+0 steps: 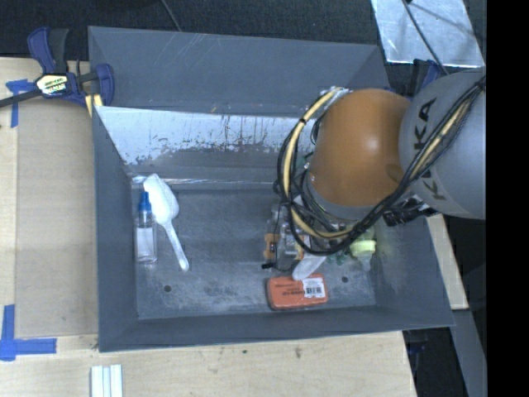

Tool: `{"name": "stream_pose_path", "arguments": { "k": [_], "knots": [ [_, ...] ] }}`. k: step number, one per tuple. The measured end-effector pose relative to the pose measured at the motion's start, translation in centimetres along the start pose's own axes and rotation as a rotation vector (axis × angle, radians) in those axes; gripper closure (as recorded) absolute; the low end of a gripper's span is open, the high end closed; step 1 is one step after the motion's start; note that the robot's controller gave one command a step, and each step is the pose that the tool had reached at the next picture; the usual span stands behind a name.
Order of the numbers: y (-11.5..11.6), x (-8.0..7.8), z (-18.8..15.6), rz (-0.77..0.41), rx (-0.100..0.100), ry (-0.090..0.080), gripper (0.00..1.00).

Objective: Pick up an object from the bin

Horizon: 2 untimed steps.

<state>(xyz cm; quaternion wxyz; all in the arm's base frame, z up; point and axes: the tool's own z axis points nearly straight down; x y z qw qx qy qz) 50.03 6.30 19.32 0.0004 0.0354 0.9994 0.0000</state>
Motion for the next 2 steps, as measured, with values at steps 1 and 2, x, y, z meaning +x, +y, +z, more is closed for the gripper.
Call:
{"name": "stream_pose_path", "arguments": {
  "k": [1,2],
  "knots": [
    [0.0,0.0,0.0,0.000,0.000,0.000,1.00],
    [-1.3,0.5,-5.0,-0.004,0.000,0.005,1.00]
  ]
}}
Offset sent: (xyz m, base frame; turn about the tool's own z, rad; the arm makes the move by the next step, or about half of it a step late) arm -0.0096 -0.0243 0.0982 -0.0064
